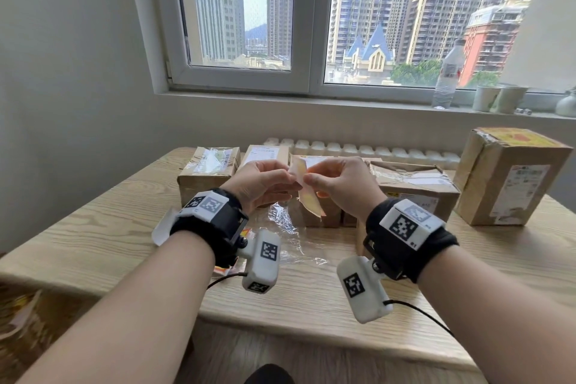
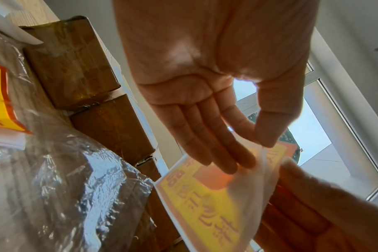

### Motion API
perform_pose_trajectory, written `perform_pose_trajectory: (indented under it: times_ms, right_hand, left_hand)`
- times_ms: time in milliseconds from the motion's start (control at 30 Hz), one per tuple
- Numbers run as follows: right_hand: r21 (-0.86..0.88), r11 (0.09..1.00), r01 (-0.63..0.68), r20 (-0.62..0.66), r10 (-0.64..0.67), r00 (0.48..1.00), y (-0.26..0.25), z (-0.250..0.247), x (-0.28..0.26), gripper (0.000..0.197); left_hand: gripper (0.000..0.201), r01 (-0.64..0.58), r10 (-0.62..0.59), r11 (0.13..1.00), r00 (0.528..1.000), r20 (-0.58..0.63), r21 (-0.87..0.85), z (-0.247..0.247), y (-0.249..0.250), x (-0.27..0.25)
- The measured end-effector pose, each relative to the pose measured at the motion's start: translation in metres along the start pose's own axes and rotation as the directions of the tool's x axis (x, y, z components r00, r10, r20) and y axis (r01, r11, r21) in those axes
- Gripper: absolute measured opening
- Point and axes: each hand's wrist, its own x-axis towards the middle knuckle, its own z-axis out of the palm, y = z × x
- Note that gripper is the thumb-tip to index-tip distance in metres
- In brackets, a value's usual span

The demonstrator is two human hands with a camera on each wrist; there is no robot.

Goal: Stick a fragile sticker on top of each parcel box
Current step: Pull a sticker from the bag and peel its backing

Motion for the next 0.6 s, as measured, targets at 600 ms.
perform_pose_trajectory:
  times_ms: [600]
  right_hand:
    - [0.116, 0.993, -0.018, -0.085, 0.028, 0.996, 0.0022, 0.0048, 0.0023, 0.017]
  left_hand:
    - [0.009, -0.024, 0.040, 0.994, 0.988, -0.150, 0.105, 0.0037, -0.0055, 0.0060]
